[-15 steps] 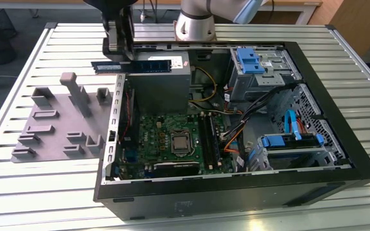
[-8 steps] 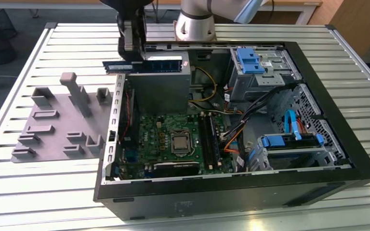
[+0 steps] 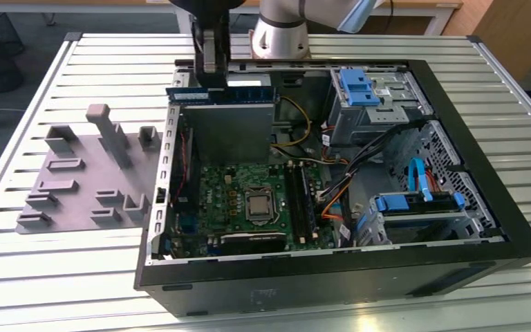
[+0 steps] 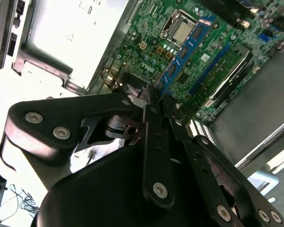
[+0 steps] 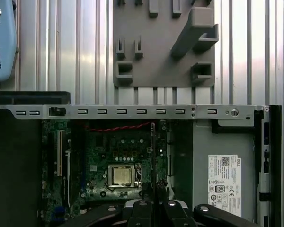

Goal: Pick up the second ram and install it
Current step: 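Pick up the second ram and move it above second insertion slot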

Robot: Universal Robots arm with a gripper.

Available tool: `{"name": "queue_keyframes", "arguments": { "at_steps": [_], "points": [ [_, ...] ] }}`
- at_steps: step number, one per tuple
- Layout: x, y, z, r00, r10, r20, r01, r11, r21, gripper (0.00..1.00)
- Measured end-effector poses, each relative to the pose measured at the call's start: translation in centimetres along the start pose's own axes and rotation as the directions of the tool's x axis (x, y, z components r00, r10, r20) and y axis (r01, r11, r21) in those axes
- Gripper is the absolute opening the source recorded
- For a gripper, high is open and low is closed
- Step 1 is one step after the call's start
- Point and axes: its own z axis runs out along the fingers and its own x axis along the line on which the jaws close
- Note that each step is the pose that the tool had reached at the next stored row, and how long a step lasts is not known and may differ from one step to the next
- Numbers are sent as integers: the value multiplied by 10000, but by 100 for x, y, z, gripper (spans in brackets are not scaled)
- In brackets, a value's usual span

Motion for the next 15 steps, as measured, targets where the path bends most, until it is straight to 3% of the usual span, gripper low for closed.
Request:
{"name": "queue_keyframes", "arguments": {
  "at_steps": [15],
  "points": [
    [-7, -485, -4, 10000, -1, -1, 1, 10000, -1, 14]
  ]
}}
